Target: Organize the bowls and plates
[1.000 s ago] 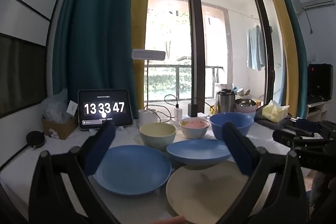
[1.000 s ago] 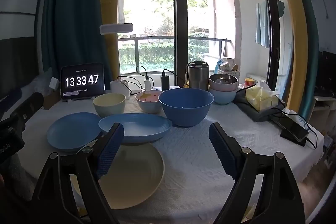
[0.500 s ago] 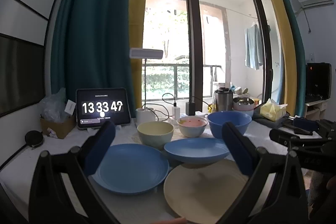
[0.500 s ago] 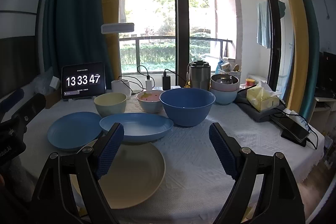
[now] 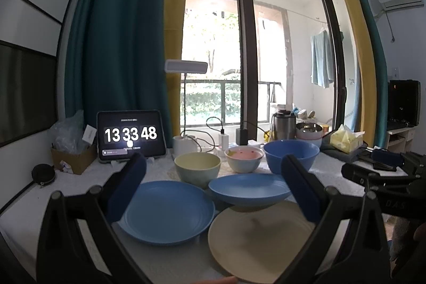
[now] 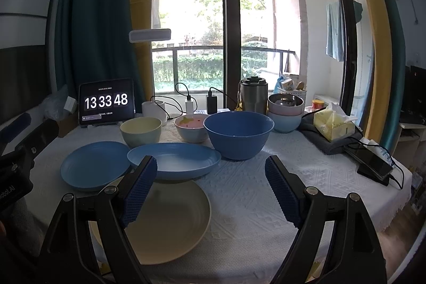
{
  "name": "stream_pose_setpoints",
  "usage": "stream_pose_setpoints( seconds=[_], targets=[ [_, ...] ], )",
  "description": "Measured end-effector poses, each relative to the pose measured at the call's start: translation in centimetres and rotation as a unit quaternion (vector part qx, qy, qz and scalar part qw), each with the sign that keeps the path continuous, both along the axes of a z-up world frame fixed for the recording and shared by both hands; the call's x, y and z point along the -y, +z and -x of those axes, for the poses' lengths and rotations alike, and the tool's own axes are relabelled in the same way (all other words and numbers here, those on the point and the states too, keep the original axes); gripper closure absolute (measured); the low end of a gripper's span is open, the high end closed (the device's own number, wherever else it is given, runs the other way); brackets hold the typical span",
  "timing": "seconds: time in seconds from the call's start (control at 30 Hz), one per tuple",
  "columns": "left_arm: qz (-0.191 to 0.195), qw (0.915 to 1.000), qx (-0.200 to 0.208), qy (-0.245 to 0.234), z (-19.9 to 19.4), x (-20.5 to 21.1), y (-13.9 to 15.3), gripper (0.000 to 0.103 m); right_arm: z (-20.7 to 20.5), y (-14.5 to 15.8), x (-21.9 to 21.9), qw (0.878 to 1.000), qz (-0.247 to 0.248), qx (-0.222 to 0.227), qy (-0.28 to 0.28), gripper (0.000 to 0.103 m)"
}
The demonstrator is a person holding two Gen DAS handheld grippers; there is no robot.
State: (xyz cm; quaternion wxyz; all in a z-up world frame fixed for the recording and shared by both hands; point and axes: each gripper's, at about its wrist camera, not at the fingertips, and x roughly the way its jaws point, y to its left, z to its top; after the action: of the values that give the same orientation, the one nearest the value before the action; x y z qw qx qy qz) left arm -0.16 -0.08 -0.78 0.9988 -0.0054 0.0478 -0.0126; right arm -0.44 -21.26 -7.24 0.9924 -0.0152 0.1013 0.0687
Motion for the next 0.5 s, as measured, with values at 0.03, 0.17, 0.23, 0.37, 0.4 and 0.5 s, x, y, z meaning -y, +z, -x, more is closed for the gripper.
stream_pose_setpoints(
  seconds=[0.03,0.17,0.23,0.37,0.4,0.5],
  targets=[
    [0.0,1.0,0.0,0.0,-0.03,-0.04,0.01,0.001,0.03,-0.02,0.04,1.0,0.0,0.0,0.0,0.017],
    [0.001,1.0,0.0,-0.001,-0.01,-0.04,-0.01,0.001,0.02,-0.05,0.07,1.0,-0.001,0.0,0.001,0.017],
    [0.001,1.0,-0.001,0.0,0.1,-0.07,-0.15,0.001,0.0,-0.06,0.02,1.0,0.0,-0.001,0.001,0.017],
    [0.001,1.0,-0.001,0.0,0.03,-0.13,-0.18,0.001,0.05,-0.03,0.17,1.0,-0.001,-0.001,0.001,0.017],
    [0.001,1.0,-0.001,0.0,0.02,-0.14,-0.17,0.001,0.06,-0.02,0.15,1.0,-0.001,-0.001,0.001,0.017],
    [0.0,1.0,-0.001,0.0,0.07,-0.11,-0.18,0.001,0.03,-0.04,0.14,1.0,-0.001,-0.002,0.001,0.017]
  ],
)
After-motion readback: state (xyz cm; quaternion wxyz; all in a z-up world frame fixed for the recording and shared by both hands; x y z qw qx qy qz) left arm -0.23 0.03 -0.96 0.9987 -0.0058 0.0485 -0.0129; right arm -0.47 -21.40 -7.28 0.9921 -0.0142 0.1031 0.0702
